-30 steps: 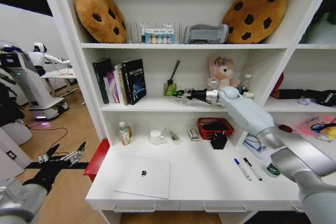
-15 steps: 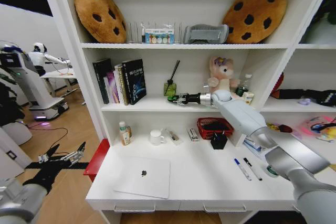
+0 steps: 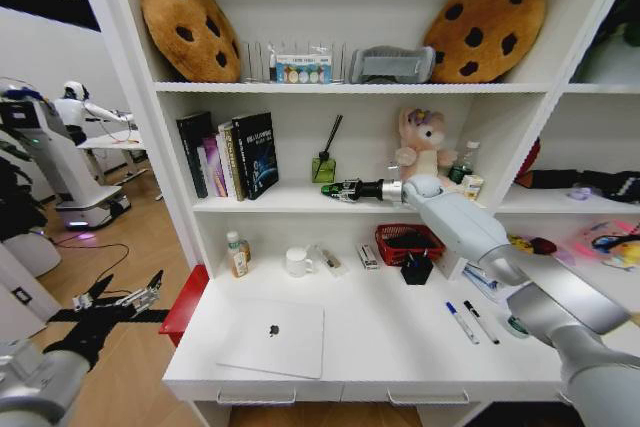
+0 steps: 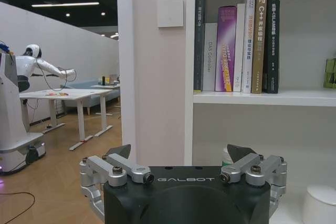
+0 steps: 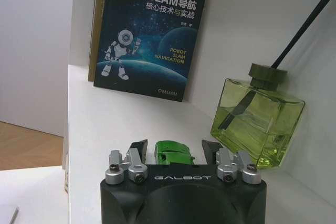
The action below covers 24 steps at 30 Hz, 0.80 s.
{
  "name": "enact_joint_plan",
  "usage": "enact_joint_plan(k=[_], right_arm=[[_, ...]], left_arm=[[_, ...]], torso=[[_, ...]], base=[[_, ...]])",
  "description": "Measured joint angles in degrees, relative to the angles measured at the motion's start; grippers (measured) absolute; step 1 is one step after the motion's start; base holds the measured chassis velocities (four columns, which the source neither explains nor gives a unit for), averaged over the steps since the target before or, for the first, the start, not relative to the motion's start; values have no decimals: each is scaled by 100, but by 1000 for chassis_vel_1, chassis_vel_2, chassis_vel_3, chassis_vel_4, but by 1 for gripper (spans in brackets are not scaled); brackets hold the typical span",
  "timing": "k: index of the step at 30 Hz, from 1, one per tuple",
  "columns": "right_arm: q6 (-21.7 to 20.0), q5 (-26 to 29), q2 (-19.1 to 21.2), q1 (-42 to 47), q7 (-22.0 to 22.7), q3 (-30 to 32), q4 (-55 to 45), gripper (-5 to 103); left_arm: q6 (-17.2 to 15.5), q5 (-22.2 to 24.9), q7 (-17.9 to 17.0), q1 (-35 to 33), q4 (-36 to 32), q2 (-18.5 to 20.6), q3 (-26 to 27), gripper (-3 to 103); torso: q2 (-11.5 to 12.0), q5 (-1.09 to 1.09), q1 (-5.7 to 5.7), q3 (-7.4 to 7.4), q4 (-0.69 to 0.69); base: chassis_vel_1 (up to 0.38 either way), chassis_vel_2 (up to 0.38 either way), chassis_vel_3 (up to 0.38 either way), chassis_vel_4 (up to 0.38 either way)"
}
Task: Organize the objects on the table.
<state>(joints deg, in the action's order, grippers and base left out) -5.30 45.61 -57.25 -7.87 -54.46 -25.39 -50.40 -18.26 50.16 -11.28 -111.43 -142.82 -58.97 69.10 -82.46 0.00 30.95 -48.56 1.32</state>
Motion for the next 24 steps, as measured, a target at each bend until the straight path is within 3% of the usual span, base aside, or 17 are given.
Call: enact_joint_plan(k=[2,3,7,9,10,13,14,16,17,18,20,21,22,23,24], right_arm=[[0,48,21,-2,33,0,-51,62],[34,41,181,37,182,261,-452,84],[37,184,450,181,402,553,-1057,94],[375,237,756,380,1115,675,-1677,99],[375,237,756,380,1115,675,-1677,99],[281,455,1357,1035,2651,1051,-2881,99],[281,455,1357,1035,2651,1051,-2881,99],[-4,484,1819,1679,4030,1504,-3801,100],[-442,735,2143,2305,4990,2009,-4692,100],[-442,735,2143,2305,4990,2009,-4692,100],[-1025,1429,2613,3488,6413,2904,-5975,100],[-1025,1429,2613,3488,6413,2904,-5975,100],[-1062,1547,2823,4399,7012,3628,-6669,100],[-999,1377,2866,5256,7229,4326,-7039,100],[-999,1377,2866,5256,7229,4326,-7039,100]], left_arm=[[0,0,0,0,0,0,0,100],[0,0,0,0,0,0,0,100],[0,0,0,0,0,0,0,100],[0,0,-1,0,0,0,0,100],[0,0,-1,0,0,0,0,100],[1,0,-1,0,0,0,0,100],[1,0,-1,0,0,0,0,100],[1,0,-2,0,0,0,0,100],[2,0,1,1,-1,1,0,100],[2,0,1,1,-1,1,0,100],[2,0,-5,0,0,1,0,100],[2,0,-5,0,0,1,0,100],[2,0,-3,0,-1,0,0,100],[2,0,-2,0,-1,0,0,100],[2,0,-2,0,-1,0,0,100]], torso=[[0,0,0,0,0],[0,-1,0,0,-1],[0,0,0,0,1],[-1,-1,0,1,0],[-1,-1,0,1,0],[-1,1,0,1,-4],[-1,1,0,1,-4],[-1,1,0,0,2],[0,4,1,0,3],[0,4,1,0,3],[-1,-1,-1,2,5],[-1,-1,-1,2,5],[-2,0,-1,2,2],[-2,-2,-2,2,2],[-2,-2,-2,2,2]], base=[[0,0,0,0],[0,0,0,0],[0,0,0,0],[0,0,0,0],[0,0,0,0],[0,0,0,0],[0,0,0,0],[0,0,0,0],[0,0,0,0],[0,0,0,0],[0,0,0,0],[0,0,0,0],[0,0,0,0],[0,0,0,0],[0,0,0,0]])
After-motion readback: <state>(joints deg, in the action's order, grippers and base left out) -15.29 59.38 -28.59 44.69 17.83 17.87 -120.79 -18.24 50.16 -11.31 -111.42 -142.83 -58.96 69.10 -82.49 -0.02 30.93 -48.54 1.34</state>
